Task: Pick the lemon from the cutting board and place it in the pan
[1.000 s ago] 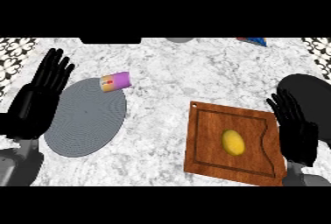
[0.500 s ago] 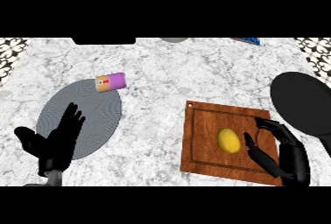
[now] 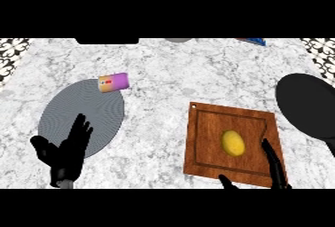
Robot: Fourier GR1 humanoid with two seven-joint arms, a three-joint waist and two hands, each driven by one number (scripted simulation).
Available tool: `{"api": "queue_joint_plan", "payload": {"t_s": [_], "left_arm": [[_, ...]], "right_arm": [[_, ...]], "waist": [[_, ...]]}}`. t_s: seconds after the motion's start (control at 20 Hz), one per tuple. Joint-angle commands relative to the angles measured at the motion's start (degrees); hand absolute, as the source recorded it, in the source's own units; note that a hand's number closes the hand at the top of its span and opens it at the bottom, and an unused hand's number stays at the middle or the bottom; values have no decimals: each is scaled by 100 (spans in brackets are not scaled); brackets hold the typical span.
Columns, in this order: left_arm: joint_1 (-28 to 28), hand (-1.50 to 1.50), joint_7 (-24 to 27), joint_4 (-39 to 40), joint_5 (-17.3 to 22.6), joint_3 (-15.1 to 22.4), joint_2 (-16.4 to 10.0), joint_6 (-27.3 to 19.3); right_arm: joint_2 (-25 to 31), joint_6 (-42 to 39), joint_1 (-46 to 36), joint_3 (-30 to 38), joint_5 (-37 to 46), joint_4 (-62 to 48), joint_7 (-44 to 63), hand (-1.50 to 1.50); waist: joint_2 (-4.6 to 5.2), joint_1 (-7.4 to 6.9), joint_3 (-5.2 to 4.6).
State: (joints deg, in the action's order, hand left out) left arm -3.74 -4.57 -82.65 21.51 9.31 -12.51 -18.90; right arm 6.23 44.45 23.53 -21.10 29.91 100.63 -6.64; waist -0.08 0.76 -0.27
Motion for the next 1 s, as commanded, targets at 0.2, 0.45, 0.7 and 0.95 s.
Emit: {"api": "queue_joint_plan", "payload": {"t_s": [0.2, 0.45, 0.7, 0.95], "left_arm": [[28, 0, -95, -138, -130, 115, 176, -161], [25, 0, 94, 108, -101, 108, 178, 51], [247, 0, 61, 275, -140, 62, 161, 67], [167, 0, 76, 331, -159, -16, 310, 49]], "right_arm": [[-323, -1310, -780, 398, 2531, 907, 3290, -150], [192, -3300, -1257, 544, 2770, 766, 4541, -150], [236, -5236, -2375, 421, 2725, 533, 5849, -150], [82, -6031, -3781, 1031, 2136, -310, 6015, -150]], "waist": [[29, -143, 3], [53, -205, -14], [57, -246, -2], [18, -132, 25]]}}
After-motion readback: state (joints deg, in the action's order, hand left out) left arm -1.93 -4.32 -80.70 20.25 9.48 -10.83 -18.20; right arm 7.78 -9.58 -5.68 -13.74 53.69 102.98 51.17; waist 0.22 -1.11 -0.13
